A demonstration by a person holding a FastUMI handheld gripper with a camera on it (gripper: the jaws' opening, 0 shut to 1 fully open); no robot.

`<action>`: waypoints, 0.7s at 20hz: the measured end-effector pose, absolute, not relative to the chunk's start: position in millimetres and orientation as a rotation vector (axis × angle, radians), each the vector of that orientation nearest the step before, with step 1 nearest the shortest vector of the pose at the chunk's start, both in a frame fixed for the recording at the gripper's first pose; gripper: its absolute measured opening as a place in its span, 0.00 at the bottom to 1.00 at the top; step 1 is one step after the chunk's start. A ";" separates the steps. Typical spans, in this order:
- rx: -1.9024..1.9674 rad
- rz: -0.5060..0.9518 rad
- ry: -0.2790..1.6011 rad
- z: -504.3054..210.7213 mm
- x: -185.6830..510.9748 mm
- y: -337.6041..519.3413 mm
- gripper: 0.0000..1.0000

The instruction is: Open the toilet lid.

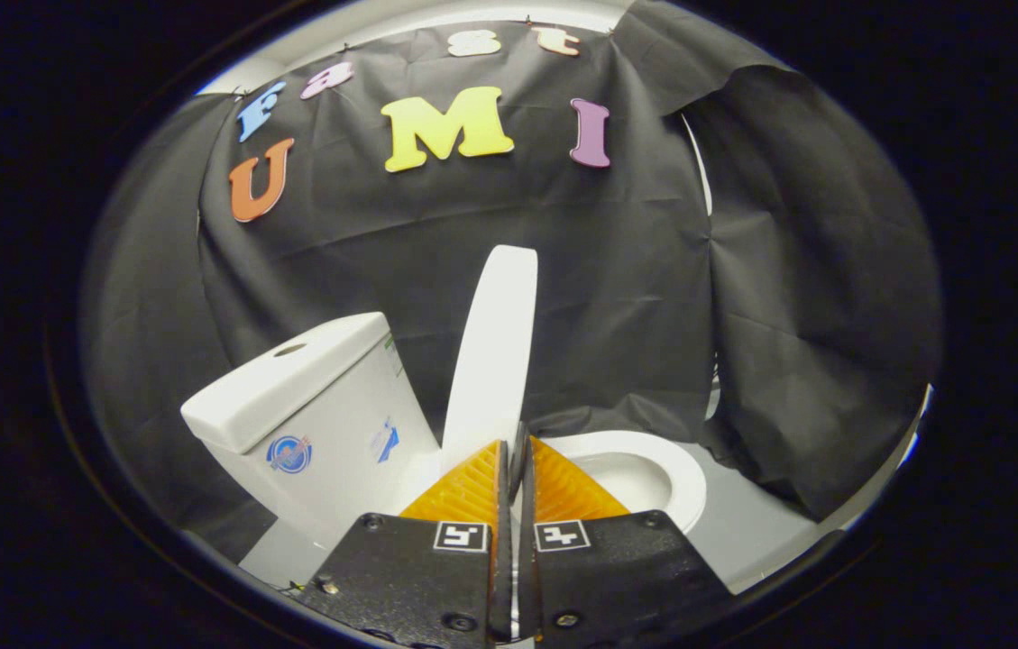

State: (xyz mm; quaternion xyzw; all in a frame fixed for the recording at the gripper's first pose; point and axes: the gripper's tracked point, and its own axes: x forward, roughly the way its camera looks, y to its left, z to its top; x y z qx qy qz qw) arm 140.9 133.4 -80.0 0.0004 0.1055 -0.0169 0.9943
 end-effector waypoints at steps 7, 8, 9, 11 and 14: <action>-0.071 -0.015 0.206 -75.6 138.7 163.1 0.06; -0.083 -0.011 0.204 -75.5 139.9 168.0 0.06; -0.094 -0.005 0.203 -75.1 139.0 174.0 0.06; -0.118 0.001 0.200 -74.8 138.9 184.0 0.06; -0.156 0.016 0.192 -74.7 136.2 198.0 0.06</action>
